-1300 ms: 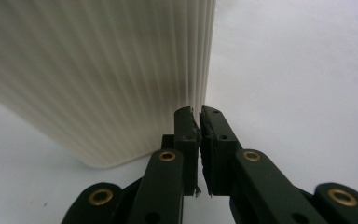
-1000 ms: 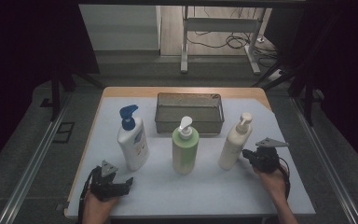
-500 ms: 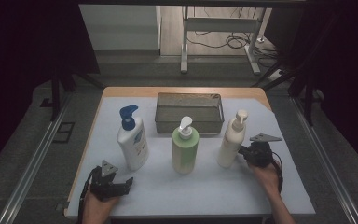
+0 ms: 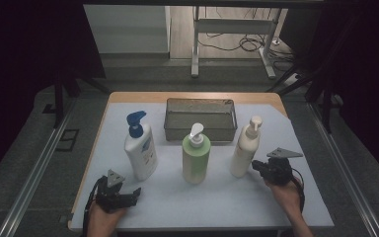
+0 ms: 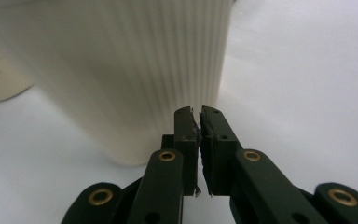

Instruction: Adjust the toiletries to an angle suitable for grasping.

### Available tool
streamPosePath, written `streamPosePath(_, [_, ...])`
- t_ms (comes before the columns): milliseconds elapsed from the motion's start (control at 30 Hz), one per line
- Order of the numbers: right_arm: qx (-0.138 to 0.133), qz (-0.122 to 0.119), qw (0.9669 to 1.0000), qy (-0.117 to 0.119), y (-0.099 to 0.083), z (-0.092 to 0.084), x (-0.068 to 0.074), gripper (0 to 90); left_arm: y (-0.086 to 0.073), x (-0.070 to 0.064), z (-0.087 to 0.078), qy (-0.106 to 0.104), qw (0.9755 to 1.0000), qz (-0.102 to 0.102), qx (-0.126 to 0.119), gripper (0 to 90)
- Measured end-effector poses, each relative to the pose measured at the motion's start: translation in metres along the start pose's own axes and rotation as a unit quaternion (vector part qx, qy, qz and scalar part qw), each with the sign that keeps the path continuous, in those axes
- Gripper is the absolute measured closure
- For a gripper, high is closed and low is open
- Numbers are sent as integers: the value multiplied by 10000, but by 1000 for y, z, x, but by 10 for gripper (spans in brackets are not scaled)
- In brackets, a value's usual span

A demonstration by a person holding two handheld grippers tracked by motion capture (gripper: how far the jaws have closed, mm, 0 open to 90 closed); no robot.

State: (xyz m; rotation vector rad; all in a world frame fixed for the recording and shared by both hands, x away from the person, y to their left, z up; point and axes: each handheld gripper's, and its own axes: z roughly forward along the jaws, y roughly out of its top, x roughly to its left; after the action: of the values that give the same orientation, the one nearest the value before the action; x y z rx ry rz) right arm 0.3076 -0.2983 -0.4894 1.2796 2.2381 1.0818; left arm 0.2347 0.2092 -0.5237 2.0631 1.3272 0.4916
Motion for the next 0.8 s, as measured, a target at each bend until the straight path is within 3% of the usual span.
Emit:
streamPosePath(167, [-36,-14,9998,175,-9,-14,13,852,0,0,0,-6,10000,-11,-1,120])
streamPosePath(433, [-75,-151,9991,382,-13,-19,34,849,0,0,0,-1,10000,0,0,120])
streamPosePath(600, [-158,-315,9984,438,-6,-12,50,840,0,0,0,-2,10000,-1,0,120])
streamPosePath(800, [-223,-302,9985,399,-2,1,61,857,0,0,0,-3,10000,-1,1,120])
